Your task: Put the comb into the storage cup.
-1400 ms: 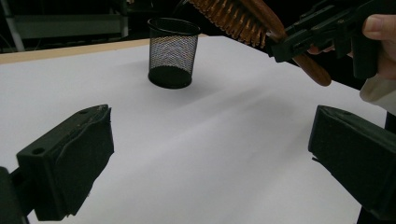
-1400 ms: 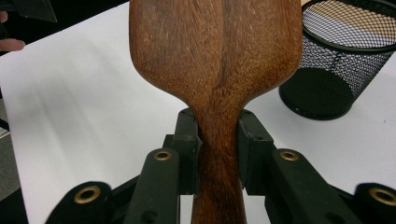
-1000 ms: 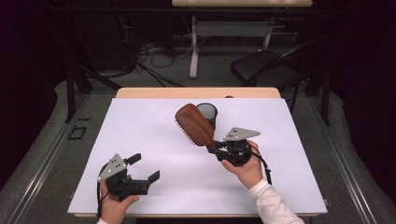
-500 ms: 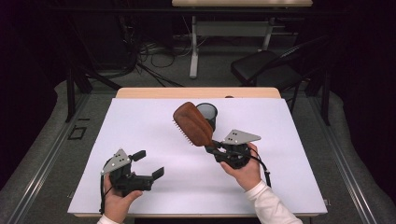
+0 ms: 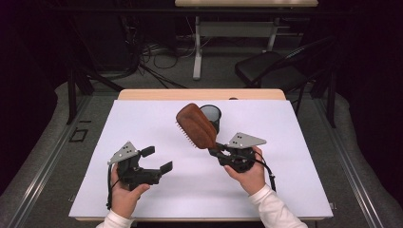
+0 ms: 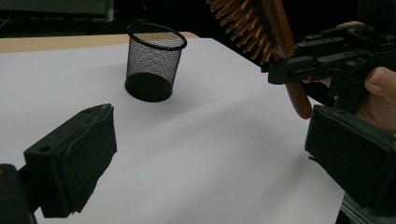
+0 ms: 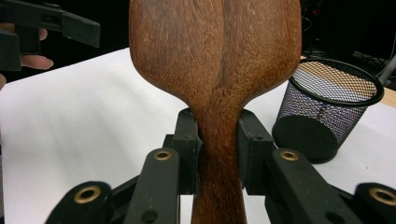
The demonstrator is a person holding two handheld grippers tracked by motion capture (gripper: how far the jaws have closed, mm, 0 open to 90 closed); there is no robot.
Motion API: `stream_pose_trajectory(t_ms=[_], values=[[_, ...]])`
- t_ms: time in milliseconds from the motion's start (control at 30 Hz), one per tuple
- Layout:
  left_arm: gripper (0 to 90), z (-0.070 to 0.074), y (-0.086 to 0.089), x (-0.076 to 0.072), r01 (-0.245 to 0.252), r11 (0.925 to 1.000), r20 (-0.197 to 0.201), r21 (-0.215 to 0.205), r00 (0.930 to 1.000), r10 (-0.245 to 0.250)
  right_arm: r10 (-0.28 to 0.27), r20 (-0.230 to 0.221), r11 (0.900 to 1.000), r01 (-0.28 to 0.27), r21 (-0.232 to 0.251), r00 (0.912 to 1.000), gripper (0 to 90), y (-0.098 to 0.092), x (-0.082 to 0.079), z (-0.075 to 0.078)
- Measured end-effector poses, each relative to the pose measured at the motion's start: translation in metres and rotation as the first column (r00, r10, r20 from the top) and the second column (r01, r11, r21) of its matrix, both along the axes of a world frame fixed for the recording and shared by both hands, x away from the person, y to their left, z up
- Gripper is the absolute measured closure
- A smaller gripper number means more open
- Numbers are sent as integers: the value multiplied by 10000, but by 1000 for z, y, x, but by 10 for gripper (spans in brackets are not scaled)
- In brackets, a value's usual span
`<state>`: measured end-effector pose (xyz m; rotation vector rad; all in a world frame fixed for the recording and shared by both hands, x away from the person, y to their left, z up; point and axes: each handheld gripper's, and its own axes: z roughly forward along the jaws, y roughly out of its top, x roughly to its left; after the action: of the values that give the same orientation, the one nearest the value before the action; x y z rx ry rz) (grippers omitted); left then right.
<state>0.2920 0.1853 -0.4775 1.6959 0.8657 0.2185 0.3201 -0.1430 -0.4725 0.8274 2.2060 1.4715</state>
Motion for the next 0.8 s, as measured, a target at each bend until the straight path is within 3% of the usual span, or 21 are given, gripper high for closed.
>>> stream_pose_trajectory(t_ms=[200, 800], values=[[26, 8, -5, 6, 101, 9999, -249, 0, 9996, -101, 17, 132, 10000, -17, -12, 9999, 725, 1, -2, 0], [40, 31, -21, 22, 499, 9973, -716, 540, 9964, -459, -43, 353, 9998, 37, 176, 9994, 724, 1, -4, -2]])
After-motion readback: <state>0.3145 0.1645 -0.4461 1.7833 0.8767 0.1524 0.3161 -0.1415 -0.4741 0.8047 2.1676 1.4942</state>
